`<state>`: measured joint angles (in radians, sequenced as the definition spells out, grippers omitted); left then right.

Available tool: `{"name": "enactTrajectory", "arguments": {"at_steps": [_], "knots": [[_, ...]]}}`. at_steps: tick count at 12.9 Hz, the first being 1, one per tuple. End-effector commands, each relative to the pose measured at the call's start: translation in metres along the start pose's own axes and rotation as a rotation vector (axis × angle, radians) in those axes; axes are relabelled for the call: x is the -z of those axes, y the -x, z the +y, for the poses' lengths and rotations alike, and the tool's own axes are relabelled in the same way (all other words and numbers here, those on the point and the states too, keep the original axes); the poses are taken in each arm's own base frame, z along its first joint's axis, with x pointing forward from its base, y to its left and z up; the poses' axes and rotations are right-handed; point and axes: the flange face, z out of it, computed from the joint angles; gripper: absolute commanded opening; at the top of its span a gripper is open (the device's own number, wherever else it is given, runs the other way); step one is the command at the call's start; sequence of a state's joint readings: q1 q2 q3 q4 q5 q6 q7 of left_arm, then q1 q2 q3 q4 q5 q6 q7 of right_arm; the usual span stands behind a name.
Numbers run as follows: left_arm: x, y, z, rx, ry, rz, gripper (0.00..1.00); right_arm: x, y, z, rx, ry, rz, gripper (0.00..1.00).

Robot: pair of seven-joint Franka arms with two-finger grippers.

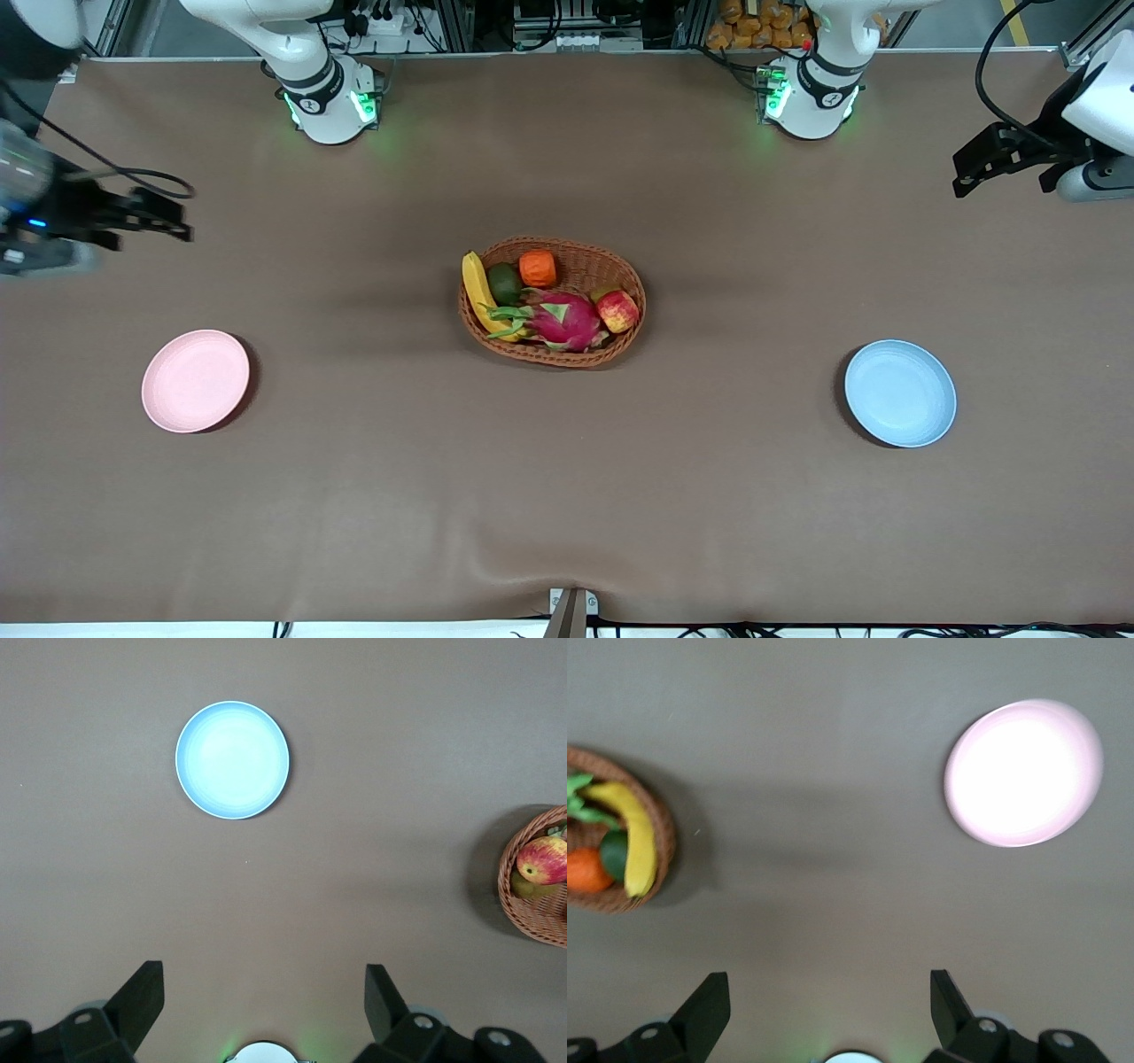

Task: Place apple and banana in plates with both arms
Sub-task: 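Reach the right gripper to the banana while the left gripper reaches the apple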

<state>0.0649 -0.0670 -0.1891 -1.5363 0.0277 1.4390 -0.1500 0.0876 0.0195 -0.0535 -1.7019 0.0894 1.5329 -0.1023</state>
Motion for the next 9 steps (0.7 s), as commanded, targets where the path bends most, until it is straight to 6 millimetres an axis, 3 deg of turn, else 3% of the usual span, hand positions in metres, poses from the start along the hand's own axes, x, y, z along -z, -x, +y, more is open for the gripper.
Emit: {"name": "enactTrajectory", "arguments": {"at_steps": [1,4,9], "knots": [[0.000,-0.003,0.003,-0.014,0.001,-0.015,1.00,-0.060,-0.024,-0.030,0.035,-0.029,-0.084,1.00],[-0.006,-0.006,0.011,-0.019,0.025,-0.028,1.00,-0.120,-0.046,-0.080,0.101,-0.030,-0.125,1.00],[-0.023,-0.014,0.030,-0.042,0.025,-0.060,1.00,-0.205,-0.065,-0.139,0.145,-0.085,-0.122,1.00]]}}
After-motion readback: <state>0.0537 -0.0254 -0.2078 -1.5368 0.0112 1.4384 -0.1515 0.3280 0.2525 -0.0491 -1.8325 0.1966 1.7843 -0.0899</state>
